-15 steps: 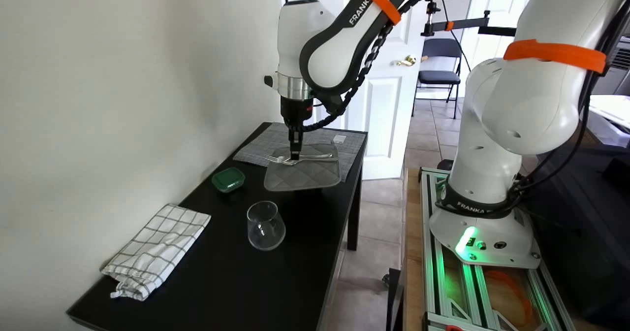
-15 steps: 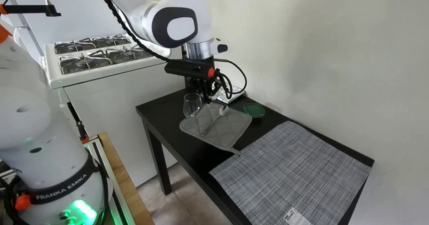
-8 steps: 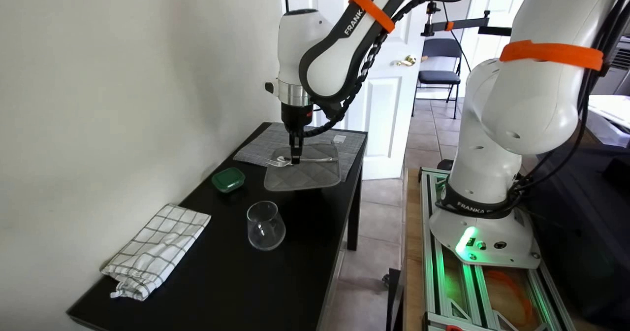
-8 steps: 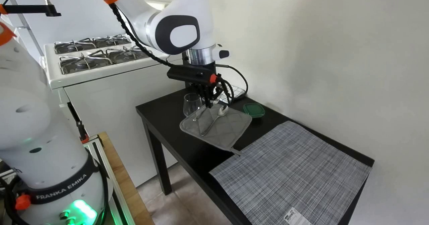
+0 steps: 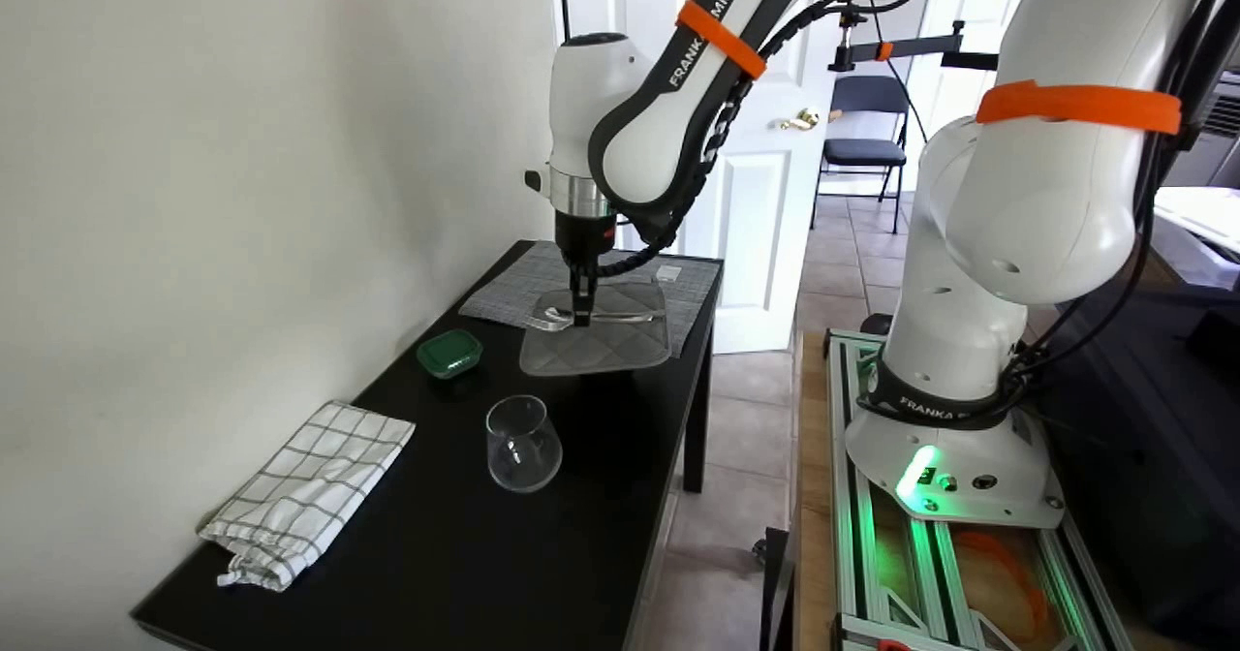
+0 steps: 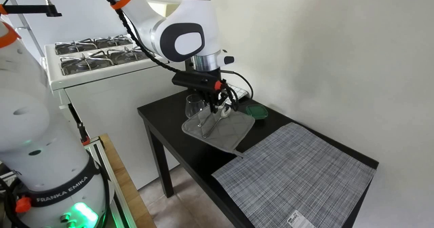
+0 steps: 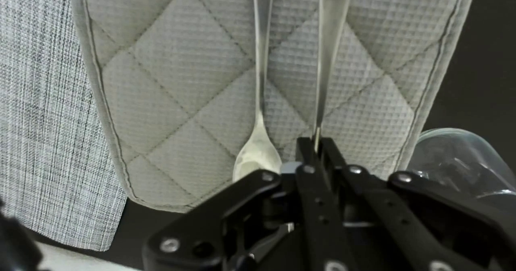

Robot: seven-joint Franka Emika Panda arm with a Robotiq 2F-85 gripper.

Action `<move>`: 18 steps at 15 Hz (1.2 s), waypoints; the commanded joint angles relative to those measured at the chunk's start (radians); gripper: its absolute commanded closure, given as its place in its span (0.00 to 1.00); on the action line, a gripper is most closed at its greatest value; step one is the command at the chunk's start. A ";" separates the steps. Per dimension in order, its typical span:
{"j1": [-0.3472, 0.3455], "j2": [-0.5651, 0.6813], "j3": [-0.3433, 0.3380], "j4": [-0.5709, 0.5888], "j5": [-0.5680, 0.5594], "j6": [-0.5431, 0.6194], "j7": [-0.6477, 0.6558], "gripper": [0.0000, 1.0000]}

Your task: Move the spoon to the left

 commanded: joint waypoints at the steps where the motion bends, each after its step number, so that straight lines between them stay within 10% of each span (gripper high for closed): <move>1: -0.012 0.019 0.000 0.001 -0.018 0.019 -0.006 0.98; 15: -0.020 0.024 0.003 0.001 -0.040 0.018 -0.002 0.98; 18: -0.022 0.023 0.004 0.001 -0.046 0.014 -0.001 0.60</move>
